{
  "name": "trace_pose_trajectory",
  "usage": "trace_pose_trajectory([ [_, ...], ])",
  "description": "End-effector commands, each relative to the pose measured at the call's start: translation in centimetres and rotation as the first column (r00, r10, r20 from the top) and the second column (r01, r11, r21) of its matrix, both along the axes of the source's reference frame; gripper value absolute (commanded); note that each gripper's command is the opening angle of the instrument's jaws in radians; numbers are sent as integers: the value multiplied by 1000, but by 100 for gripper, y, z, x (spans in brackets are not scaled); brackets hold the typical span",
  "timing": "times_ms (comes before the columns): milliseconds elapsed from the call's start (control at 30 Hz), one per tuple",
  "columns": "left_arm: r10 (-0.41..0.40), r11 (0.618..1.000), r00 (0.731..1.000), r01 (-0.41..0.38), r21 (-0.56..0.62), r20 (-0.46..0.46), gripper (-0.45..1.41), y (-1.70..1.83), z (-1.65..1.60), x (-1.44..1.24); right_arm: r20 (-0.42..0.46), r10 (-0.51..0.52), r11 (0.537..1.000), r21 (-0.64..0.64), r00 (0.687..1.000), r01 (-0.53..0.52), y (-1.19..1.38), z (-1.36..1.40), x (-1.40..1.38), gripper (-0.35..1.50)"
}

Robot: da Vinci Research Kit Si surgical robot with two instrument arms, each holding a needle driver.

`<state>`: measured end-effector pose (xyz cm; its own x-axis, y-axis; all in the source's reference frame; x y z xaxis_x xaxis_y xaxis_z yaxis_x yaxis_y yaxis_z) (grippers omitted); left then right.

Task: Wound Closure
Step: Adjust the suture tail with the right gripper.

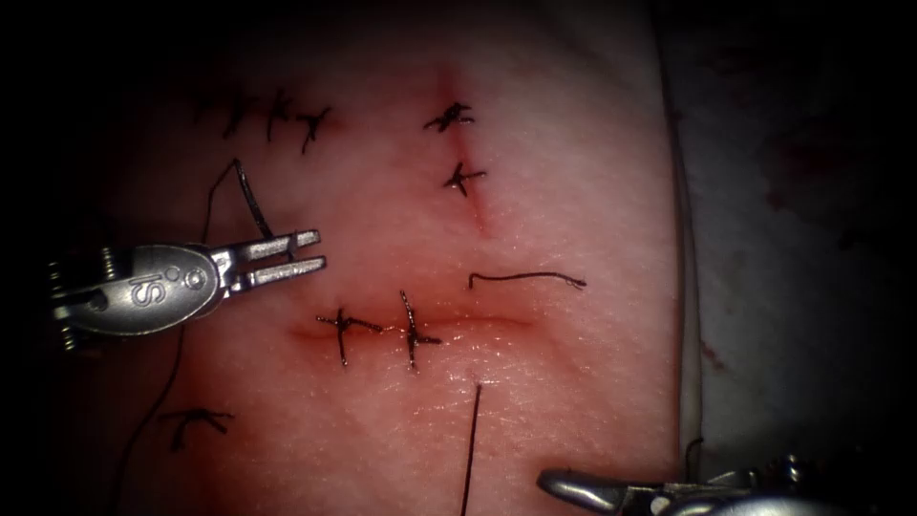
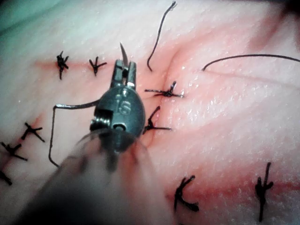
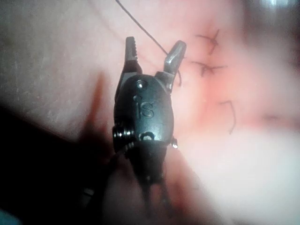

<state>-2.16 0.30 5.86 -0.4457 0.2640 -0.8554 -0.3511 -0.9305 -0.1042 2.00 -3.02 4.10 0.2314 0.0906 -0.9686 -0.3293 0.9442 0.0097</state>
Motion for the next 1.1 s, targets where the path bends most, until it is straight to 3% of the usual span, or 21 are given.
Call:
trace_pose_trajectory([
  [33, 1, 1000, 1000, -1, 9, 0, -45, 4, 12, -5, 1, 68, 996, 53, 998, -68, 6, 11, 1, 125],
  [200, -5, 999, 1000, 5, 46, -2, -45, 2, 34, -1, 62, 167, 979, 109, 984, -173, 37, 35, -14, 116],
  [300, -11, 999, 1000, 11, 53, 2, -45, -5, 36, 3, 146, 151, 977, 128, 978, -170, 58, 59, -17, 113],
  [367, -9, 999, 1000, 9, 52, -1, -45, -11, 32, 6, 219, 145, 974, 140, 965, -178, 76, 84, -15, 121],
  [533, -12, 998, 1000, 12, 55, -7, -45, -20, 19, 5, 297, 136, 970, 156, 945, -189, 96, 110, -14, 121],
  [600, -11, 998, 1000, 12, 59, -15, -45, -25, 14, 4, 370, 133, 967, 156, 919, -203, 106, 122, -13, 123],
  [633, -4, 998, 1000, 5, 65, -17, -45, -30, 7, 1, 433, 132, 962, 162, 892, -221, 112, 129, -12, 121],
  [667, -4, 998, 1000, 5, 65, -17, -45, -30, 7, 1, 433, 132, 962, 162, 892, -221, 112, 129, -12, 121],
  [767, 7, 997, 1000, -6, 74, -19, -45, -38, -5, 0, 535, 63, 957, 208, 843, -203, 118, 141, -3, 110],
  [833, 8, 997, 1000, -6, 75, -18, -45, -39, -7, 0, 549, 51, 956, 216, 834, -200, 117, 143, -1, 110],
  [1000, 7, 996, 1000, -5, 86, -18, -45, -46, -20, 2, 639, -61, 947, 281, 767, -159, 99, 161, 14, 106],
  [1033, 7, 996, 1000, -5, 86, -18, -45, -46, -20, 2, 639, -61, 947, 281, 767, -159, 99, 161, 14, 106],
  [1067, 7, 996, 1000, -5, 87, -19, -45, -47, -22, 2, 648, -71, 945, 287, 758, -158, 96, 164, 16, 101],
  [1100, 7, 996, 1000, -6, 87, -19, -45, -47, -22, 2, 658, -78, 943, 292, 749, -160, 94, 166, 17, 76],
])
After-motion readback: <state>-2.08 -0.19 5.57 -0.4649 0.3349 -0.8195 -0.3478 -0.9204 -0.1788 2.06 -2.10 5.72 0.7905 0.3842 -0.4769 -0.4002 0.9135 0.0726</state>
